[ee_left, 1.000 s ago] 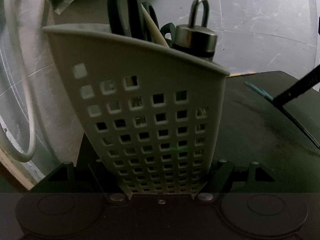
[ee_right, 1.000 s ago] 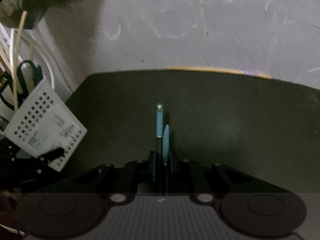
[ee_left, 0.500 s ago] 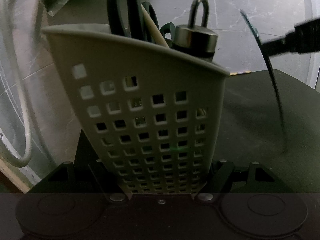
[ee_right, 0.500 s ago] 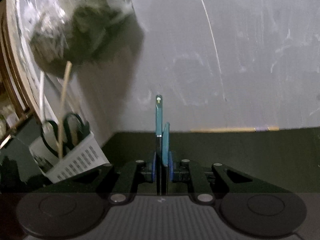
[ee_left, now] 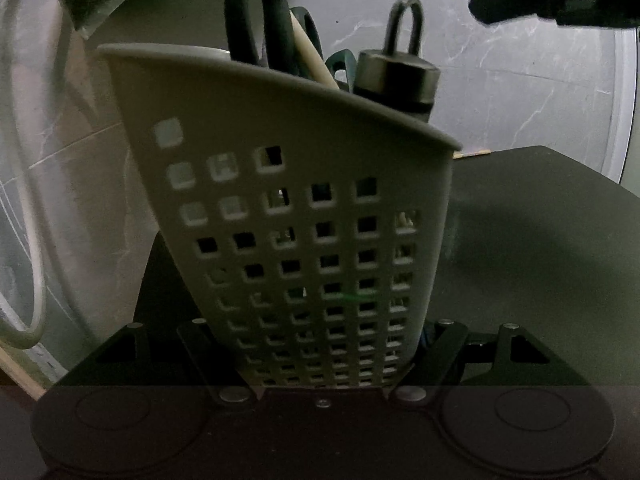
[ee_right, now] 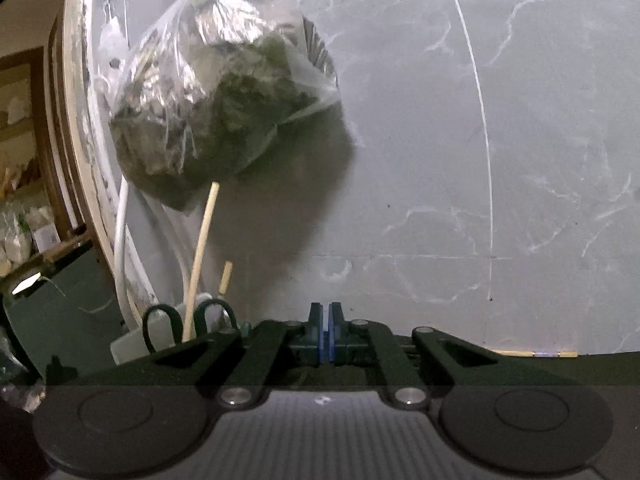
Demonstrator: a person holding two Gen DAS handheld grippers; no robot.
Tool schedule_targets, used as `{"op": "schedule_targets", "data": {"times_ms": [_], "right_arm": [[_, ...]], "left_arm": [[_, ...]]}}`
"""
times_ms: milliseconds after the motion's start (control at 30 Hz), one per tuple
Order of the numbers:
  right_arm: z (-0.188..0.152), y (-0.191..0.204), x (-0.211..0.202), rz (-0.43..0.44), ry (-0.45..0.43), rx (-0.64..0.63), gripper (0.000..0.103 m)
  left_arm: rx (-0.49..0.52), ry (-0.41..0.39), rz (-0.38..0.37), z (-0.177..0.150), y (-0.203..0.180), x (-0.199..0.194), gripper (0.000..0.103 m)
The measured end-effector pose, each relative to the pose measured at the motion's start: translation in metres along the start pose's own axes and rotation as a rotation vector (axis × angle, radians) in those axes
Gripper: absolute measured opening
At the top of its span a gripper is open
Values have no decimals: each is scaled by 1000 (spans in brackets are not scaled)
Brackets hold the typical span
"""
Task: Organize utensils
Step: 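Move the open right tool back to the teal-handled stick on the table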
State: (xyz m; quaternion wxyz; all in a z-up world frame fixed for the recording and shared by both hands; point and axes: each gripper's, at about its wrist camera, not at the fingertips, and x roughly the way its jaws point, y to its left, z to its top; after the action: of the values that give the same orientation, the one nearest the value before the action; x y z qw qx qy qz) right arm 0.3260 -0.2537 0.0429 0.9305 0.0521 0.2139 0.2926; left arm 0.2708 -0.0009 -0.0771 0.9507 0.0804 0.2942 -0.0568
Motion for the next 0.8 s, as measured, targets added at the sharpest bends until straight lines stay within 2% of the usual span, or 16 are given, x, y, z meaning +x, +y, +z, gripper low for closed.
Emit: {"op": "schedule_targets", "data": {"times_ms": [233, 367, 400, 467, 600, 667, 767, 800], "right_arm": [[-24, -11, 9, -6, 97, 52, 4], [-36, -16, 15, -15, 152, 67, 10], [-40, -18, 17, -18, 166, 70, 12], [-45, -21, 21, -18, 192, 77, 27], [-54, -25, 28, -12, 228, 86, 37], [-57, -28, 32, -7, 244, 87, 51], [-59, -34, 44, -2, 273, 82, 64], [-58, -36, 50, -4, 283, 76, 65]], "left_arm": [[1, 4, 0, -4, 5, -5, 77], [1, 8, 5, -4, 6, -6, 77], [0, 9, 7, -5, 6, -8, 77], [-2, 12, 12, -5, 4, -8, 77], [-8, 21, 20, -5, 2, -8, 77], [-13, 24, 27, -5, 2, -8, 77], [-23, 29, 40, -3, 0, -8, 77], [-26, 31, 45, 0, -2, -6, 77]]}}
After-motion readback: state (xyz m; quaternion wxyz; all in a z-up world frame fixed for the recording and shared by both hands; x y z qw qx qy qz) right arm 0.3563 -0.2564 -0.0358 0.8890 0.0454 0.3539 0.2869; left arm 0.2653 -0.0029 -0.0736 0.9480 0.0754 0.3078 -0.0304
